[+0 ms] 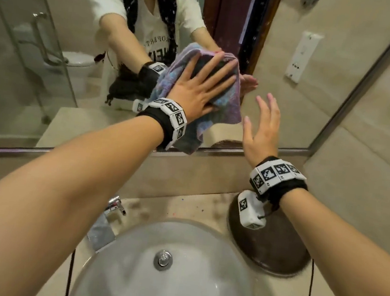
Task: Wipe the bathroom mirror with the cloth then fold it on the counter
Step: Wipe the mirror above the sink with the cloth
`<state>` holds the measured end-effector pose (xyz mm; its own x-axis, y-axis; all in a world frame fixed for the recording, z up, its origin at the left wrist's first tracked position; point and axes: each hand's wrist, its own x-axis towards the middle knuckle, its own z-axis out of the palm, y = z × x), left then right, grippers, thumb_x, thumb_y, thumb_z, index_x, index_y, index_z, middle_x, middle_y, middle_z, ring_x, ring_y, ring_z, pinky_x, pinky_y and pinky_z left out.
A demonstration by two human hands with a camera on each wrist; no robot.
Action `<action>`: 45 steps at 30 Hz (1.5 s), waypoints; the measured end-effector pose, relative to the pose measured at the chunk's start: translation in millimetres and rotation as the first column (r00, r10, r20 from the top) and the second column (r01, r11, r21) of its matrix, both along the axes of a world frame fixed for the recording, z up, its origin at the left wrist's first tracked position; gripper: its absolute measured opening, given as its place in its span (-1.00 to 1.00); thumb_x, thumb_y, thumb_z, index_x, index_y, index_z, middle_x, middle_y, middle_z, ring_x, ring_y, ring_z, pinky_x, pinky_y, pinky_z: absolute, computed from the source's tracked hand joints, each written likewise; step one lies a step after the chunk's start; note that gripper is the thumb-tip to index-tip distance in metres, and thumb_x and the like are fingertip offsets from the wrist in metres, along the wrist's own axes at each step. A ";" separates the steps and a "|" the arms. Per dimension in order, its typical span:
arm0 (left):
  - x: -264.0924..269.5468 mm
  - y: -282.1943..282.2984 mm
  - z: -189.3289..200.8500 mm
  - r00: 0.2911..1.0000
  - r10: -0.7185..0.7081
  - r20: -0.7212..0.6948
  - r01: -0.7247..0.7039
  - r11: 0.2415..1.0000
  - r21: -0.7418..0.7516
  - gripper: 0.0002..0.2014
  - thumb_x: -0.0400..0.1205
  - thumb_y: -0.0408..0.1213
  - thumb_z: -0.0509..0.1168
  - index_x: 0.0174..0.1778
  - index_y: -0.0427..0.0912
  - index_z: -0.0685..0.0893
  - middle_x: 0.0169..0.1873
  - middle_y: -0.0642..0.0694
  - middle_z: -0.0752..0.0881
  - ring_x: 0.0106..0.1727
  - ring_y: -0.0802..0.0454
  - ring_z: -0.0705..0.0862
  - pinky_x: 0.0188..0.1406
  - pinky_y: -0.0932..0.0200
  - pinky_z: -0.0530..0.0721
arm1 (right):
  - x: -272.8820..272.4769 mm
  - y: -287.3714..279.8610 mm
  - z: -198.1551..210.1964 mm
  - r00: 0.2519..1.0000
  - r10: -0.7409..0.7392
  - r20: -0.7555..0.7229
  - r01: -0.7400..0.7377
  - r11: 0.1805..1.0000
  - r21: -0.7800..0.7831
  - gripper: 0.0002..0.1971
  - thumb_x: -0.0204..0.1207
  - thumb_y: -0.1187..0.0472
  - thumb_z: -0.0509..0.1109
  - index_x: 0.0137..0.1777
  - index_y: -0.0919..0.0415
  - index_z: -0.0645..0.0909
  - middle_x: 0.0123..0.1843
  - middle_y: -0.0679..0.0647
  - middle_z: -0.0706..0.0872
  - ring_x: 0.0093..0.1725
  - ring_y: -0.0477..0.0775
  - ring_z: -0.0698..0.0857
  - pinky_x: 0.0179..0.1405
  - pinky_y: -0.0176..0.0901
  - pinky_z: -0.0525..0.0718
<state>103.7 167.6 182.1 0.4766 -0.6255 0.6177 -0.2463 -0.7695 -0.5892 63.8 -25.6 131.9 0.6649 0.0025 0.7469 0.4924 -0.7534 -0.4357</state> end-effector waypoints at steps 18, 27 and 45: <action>59.2 -186.6 -52.5 0.997 0.013 -0.079 -0.002 0.990 0.141 -0.20 0.50 0.27 0.20 0.62 -0.02 0.18 0.61 -0.04 0.22 0.60 -0.09 0.25 0.41 -0.32 -0.40 | 2.4 -150.5 -52.7 0.974 -0.204 -0.103 0.192 0.975 -0.112 -0.52 0.59 0.21 0.24 0.50 0.31 0.36 0.57 0.31 0.29 0.58 0.28 0.25 0.56 0.24 0.24; 53.4 -142.8 -91.7 0.979 -0.023 -0.204 0.078 0.961 0.264 -0.28 0.58 0.02 0.14 0.65 -0.04 0.05 0.65 -0.07 0.08 0.65 -0.14 0.09 0.55 -0.26 -0.19 | 10.9 -133.7 -65.5 0.974 -0.169 -0.152 0.143 0.975 -0.172 -0.51 0.56 0.20 0.24 0.48 0.32 0.39 0.56 0.33 0.31 0.57 0.30 0.27 0.55 0.25 0.25; -21.7 104.6 -39.5 0.999 0.041 -0.021 -0.038 0.992 0.117 -0.24 0.61 0.10 -0.01 0.63 0.04 -0.29 0.60 0.00 0.05 0.64 -0.10 -0.14 0.52 -0.15 -0.43 | -11.5 82.6 -7.5 0.996 0.091 0.016 -0.086 0.973 -0.212 -0.51 0.53 0.22 0.28 0.45 0.35 0.41 0.53 0.36 0.34 0.53 0.32 0.29 0.53 0.27 0.27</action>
<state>82.0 272.2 142.6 0.5161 -0.6729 0.5300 -0.2317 -0.7054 -0.6699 52.4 57.1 124.4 0.6356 0.2199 0.7400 0.5700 -0.7801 -0.2578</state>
